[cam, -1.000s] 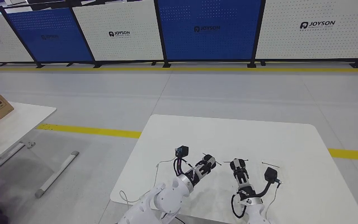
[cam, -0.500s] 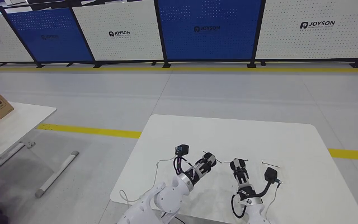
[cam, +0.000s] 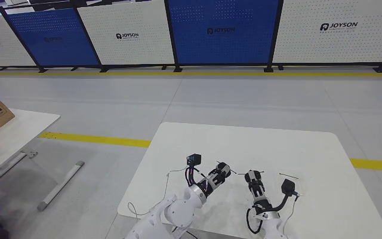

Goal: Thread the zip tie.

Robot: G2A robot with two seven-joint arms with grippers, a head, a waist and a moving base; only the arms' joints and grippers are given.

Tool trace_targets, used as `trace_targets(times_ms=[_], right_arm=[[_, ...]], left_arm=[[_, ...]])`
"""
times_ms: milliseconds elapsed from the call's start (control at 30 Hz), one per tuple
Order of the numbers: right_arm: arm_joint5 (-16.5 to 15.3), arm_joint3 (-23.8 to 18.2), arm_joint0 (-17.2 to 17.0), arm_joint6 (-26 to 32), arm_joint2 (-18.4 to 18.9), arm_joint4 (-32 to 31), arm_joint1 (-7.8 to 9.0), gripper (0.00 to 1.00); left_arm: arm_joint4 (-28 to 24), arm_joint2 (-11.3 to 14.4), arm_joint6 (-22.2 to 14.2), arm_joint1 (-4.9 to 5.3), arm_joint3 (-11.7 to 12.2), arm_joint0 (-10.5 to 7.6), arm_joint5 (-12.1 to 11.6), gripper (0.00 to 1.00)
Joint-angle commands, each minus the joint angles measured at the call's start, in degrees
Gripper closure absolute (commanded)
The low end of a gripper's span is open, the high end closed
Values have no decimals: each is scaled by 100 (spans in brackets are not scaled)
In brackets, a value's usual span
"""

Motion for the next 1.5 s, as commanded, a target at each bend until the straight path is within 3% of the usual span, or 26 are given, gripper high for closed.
trace_targets(times_ms=[0,1467], right_arm=[[3,7,10,4,-7,0,-6,100],[-15,146,97,48,-49,18,-105,100]], left_arm=[[0,0,0,0,0,0,0,100],[0,0,0,0,0,0,0,100]])
